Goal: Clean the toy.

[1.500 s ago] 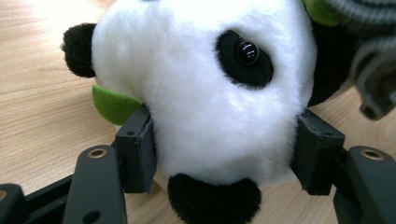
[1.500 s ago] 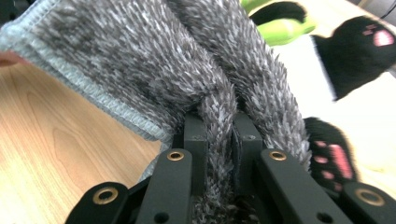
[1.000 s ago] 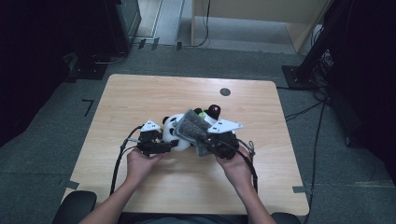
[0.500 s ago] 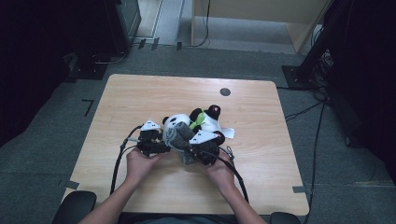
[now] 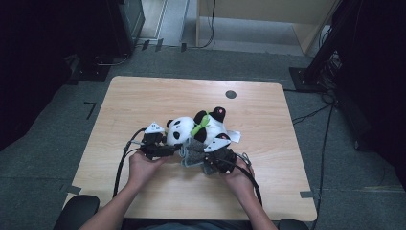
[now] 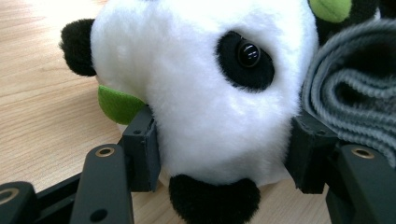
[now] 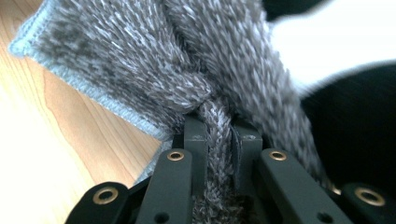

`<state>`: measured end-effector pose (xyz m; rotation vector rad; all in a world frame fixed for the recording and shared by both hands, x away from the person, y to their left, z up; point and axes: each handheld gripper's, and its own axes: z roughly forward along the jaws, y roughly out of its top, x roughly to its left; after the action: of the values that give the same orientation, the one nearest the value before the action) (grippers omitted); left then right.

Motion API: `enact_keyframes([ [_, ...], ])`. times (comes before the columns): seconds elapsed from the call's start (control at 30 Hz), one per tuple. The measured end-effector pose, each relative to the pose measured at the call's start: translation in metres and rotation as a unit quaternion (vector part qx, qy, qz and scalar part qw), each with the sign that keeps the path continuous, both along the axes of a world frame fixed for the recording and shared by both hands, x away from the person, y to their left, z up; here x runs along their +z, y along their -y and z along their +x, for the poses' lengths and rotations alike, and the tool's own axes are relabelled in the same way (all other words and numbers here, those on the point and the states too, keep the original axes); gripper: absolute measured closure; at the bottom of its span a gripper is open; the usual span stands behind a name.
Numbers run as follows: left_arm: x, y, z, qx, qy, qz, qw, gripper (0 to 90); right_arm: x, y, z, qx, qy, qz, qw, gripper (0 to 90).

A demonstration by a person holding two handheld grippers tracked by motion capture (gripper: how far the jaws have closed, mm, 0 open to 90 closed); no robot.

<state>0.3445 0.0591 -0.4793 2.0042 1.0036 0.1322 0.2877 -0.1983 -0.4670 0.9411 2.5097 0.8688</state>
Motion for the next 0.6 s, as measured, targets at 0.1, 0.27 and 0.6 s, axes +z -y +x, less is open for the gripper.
enact_keyframes([
  [0.1,0.000,0.000,0.000,-0.001,0.002,0.001,1.0000,39.1,0.007,0.008,-0.002,-0.005,0.004,-0.001,1.0000,80.9],
  [0.27,0.000,0.000,0.000,-0.002,0.003,0.002,1.0000,39.2,0.018,0.022,-0.005,-0.018,0.010,0.010,0.9997,80.8],
  [0.6,0.000,0.001,0.000,-0.003,0.002,0.001,1.0000,39.1,0.030,0.054,-0.004,-0.047,0.017,0.041,0.9979,80.7],
])
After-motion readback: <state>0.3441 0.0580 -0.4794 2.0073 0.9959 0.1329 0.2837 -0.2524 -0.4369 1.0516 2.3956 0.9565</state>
